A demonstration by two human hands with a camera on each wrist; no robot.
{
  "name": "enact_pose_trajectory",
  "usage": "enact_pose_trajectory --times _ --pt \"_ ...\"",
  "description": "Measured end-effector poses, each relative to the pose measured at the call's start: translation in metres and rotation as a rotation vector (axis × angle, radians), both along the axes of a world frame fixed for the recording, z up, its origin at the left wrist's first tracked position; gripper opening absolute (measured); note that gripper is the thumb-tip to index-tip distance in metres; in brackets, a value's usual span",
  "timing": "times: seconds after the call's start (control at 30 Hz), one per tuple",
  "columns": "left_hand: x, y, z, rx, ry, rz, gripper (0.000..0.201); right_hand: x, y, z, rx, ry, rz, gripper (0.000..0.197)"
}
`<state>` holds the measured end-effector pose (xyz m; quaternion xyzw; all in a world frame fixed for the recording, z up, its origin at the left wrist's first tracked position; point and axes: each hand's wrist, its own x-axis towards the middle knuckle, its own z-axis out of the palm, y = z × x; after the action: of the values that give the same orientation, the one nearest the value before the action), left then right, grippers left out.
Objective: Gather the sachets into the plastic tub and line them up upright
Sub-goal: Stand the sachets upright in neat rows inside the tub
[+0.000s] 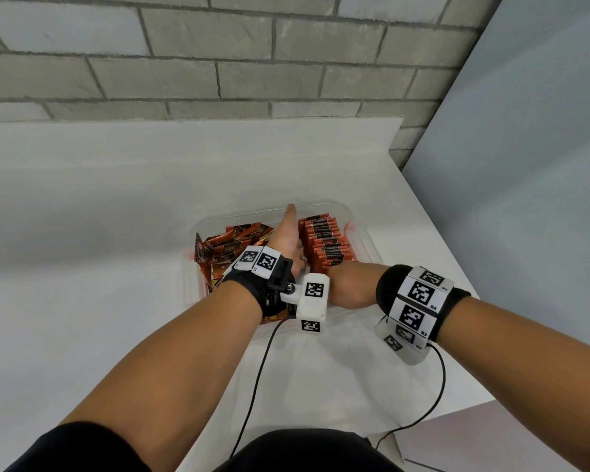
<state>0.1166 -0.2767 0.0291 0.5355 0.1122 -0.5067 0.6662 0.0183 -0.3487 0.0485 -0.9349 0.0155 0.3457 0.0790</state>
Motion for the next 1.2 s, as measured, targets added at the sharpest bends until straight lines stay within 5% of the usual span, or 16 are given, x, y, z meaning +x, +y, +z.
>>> enact_pose_trajectory --times 0.33,0.47,0.63,0.83,0.93,1.03,1.2 --pt "0.005 0.010 0.009 -0.065 -0.087 -0.016 0.076 -0.010 -0.009 0.008 0.147 -0.061 -0.217 0.029" --pt "0.012 0.059 0.031 -0.173 -0.328 -0.116 0.057 -0.030 -0.023 0.033 0.416 -0.278 -0.556 0.021" --pt "0.030 0.145 0.043 -0.227 -0.408 0.094 0.038 -0.054 -0.043 0.050 0.496 -0.448 -0.829 0.023" --pt "0.041 0.194 0.002 0.107 -0.510 0.304 0.018 -0.027 -0.001 0.047 0.501 -0.394 -0.739 0.011" --pt "0.030 0.195 -0.010 0.233 -0.531 0.252 0.009 0.007 0.034 0.040 0.394 -0.302 -0.594 0.029" --pt "0.022 0.193 -0.014 0.206 -0.499 0.172 0.021 0.033 0.059 0.035 0.209 -0.163 -0.431 0.034" --pt "0.019 0.193 -0.016 0.184 -0.519 0.186 0.035 0.057 0.067 0.025 -0.003 0.000 -0.420 0.035"
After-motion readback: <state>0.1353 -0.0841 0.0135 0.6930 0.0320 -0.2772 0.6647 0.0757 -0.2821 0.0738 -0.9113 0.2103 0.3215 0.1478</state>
